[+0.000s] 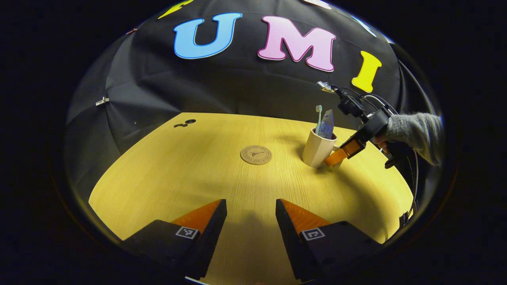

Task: Put the toothbrush and toothpaste on the desktop into the cup, then pick up the cup and place it on the coaster on the desktop.

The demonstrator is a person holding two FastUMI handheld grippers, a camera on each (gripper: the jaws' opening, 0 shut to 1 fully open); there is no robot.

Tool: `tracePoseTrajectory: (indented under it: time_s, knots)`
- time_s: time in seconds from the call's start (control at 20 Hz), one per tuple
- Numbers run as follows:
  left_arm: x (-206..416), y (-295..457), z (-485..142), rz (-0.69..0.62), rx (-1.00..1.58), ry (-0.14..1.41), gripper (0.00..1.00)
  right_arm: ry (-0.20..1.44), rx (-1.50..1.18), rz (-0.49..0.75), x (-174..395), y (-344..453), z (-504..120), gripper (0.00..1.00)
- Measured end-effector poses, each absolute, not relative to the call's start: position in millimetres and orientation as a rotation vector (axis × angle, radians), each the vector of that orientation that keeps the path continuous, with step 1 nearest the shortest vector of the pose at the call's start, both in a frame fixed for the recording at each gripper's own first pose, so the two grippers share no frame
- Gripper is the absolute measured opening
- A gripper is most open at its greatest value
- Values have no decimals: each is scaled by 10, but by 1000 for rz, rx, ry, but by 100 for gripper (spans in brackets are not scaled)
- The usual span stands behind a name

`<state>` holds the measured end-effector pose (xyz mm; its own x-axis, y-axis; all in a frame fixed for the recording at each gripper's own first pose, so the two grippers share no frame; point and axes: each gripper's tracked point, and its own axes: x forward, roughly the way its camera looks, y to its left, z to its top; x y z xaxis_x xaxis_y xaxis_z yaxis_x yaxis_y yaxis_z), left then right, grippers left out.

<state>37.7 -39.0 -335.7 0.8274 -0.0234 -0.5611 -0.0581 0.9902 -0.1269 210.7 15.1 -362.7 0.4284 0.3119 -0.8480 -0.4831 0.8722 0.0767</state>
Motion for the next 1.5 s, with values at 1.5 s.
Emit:
tracePoseTrajectory:
  time_s: [1.5]
  knots:
    - [102, 739, -3527, 33, -197, 635, 80, 1006, -255, 589, 2465, 1972, -3409, 29]
